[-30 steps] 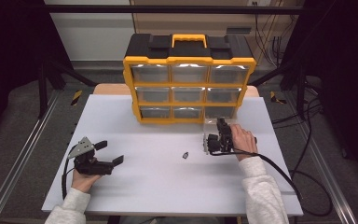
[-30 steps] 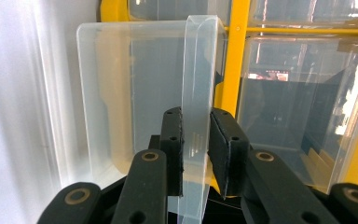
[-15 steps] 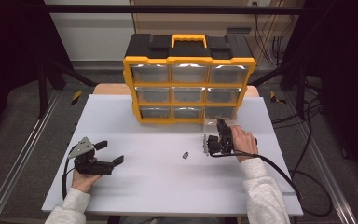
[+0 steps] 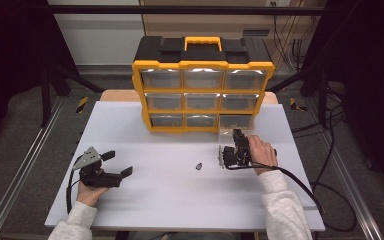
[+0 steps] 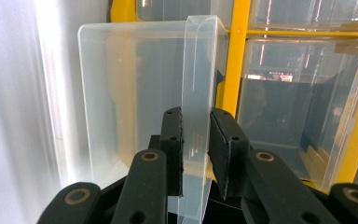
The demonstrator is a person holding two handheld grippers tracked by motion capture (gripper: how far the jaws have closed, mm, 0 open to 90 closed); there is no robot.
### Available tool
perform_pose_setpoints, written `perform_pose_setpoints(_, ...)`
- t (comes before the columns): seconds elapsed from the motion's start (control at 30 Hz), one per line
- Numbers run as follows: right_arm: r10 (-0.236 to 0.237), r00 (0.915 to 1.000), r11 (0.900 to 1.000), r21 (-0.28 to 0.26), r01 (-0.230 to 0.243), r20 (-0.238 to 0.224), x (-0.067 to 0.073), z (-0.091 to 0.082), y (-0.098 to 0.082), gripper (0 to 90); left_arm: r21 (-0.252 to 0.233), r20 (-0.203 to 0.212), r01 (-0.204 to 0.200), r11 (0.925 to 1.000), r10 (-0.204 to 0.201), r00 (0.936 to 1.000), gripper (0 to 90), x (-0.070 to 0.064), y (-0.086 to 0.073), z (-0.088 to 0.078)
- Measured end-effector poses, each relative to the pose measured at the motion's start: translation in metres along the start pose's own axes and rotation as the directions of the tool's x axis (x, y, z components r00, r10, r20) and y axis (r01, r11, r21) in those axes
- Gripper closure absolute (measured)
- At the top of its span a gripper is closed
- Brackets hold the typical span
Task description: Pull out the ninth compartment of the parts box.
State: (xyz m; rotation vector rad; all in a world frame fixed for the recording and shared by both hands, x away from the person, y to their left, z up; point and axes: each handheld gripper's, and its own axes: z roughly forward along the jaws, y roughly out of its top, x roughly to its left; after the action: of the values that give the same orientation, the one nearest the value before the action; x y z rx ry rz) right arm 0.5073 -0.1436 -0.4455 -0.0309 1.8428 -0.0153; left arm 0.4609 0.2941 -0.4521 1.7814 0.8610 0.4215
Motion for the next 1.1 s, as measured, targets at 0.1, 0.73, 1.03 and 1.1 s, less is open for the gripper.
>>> perform_pose_setpoints(0.1,-0.001,1.0,1.0,-0.002,0.001,-0.002,0.0,-0.002,0.0,76.5,0.0,0.0,0.0,1.0,0.0,1.0,0.6,0.0,0.0,0.0)
perform_pose_setpoints(0.73,-0.002,1.0,1.0,-0.011,0.002,-0.008,0.001,-0.011,-0.001,76.4,0.001,0.001,-0.001,1.0,0.001,1.0,0.6,0.0,0.0,0.0)
perform_pose_setpoints(1.03,0.002,0.9999,1.0,-0.013,-0.002,-0.011,0.001,-0.011,-0.001,75.7,0.0,0.001,-0.001,1.0,0.001,1.0,0.7,0.0,0.0,0.0)
perform_pose_setpoints(1.1,0.003,0.9999,1.0,-0.011,-0.003,-0.016,0.001,-0.011,-0.001,75.3,0.001,0.001,-0.001,1.0,0.001,1.0,0.7,0.0,0.0,0.0)
